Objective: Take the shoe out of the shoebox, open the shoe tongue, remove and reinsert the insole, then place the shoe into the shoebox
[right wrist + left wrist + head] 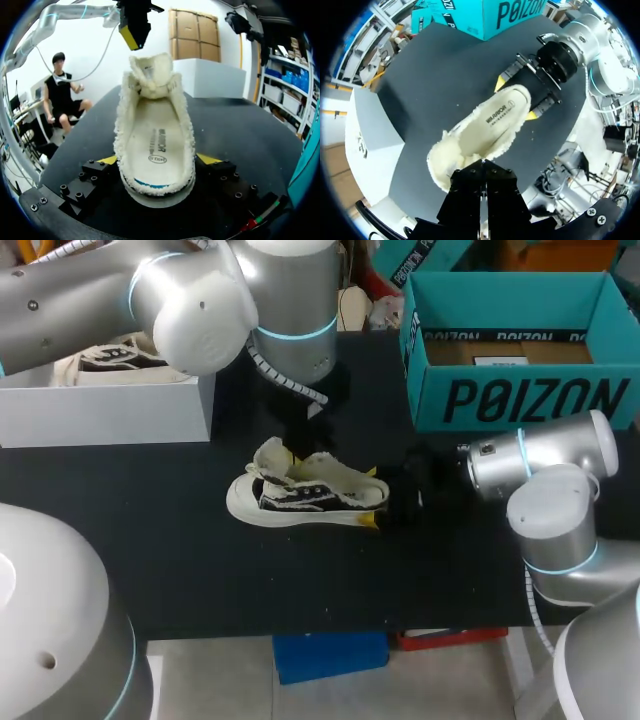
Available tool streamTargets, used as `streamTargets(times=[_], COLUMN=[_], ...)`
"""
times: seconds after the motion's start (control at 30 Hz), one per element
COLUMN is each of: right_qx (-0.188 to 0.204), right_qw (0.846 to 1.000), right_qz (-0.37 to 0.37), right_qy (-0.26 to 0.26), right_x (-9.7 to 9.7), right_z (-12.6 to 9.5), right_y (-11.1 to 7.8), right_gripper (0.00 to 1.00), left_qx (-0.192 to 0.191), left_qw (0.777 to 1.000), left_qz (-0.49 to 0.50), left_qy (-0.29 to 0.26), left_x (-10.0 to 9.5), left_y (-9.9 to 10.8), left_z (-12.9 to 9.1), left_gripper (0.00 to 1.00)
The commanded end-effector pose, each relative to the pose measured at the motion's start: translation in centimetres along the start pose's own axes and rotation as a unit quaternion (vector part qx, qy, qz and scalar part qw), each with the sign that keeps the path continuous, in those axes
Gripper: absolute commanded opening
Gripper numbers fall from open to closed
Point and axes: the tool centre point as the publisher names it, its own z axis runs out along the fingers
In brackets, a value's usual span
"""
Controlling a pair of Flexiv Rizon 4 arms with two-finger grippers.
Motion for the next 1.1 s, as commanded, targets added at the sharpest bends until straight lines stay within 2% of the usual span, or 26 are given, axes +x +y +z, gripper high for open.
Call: streamTargets(times=[0.03, 0.4, 0.43, 0.5, 0.57, 0.63, 0.67, 0.83, 1.1], right_qx=[0.001, 0.001, 0.001, 0.001, 0.001, 0.001, 0.001, 0.001, 0.001], right_qw=[1.000, 1.000, 1.000, 1.000, 1.000, 1.000, 1.000, 1.000, 1.000], right_qz=[0.001, 0.001, 0.001, 0.001, 0.001, 0.001, 0.001, 0.001, 0.001], right_qy=[-0.001, -0.001, -0.001, -0.001, -0.001, -0.001, -0.001, -0.001, -0.001], right_x=[0.0, 0.0, 0.0, 0.0, 0.0, 0.0, 0.0, 0.0, 0.0], right_z=[0.2, 0.2, 0.2, 0.2, 0.2, 0.2, 0.2, 0.2, 0.2], right_y=[-0.2, -0.2, -0.2, -0.2, -0.2, -0.2, -0.2, -0.2, -0.2], right_gripper=[0.00, 0.00, 0.00, 0.00, 0.00, 0.00, 0.00, 0.00, 0.00], left_qx=[0.039, 0.039, 0.057, 0.047, 0.061, 0.041, 0.047, 0.016, 0.009], left_qw=[0.888, 0.888, 0.886, 0.897, 0.886, 0.892, 0.889, 0.899, 0.904], left_qz=[0.403, 0.403, 0.405, 0.404, 0.420, 0.424, 0.427, 0.418, 0.408], left_qy=[0.219, 0.219, 0.217, 0.176, 0.187, 0.153, 0.162, 0.126, 0.128], left_x=[-0.7, -0.7, -0.6, -0.7, -0.5, -0.4, -0.3, -0.7, -1.0], left_y=[0.5, 0.5, 0.4, 0.1, -0.1, -0.4, -0.5, -1.6, -3.3], left_z=[0.3, 0.3, 0.2, 0.2, 0.2, 0.4, 0.5, 1.4, 3.1], left_gripper=[0.00, 0.00, 0.00, 0.00, 0.00, 0.00, 0.00, 0.00, 0.00])
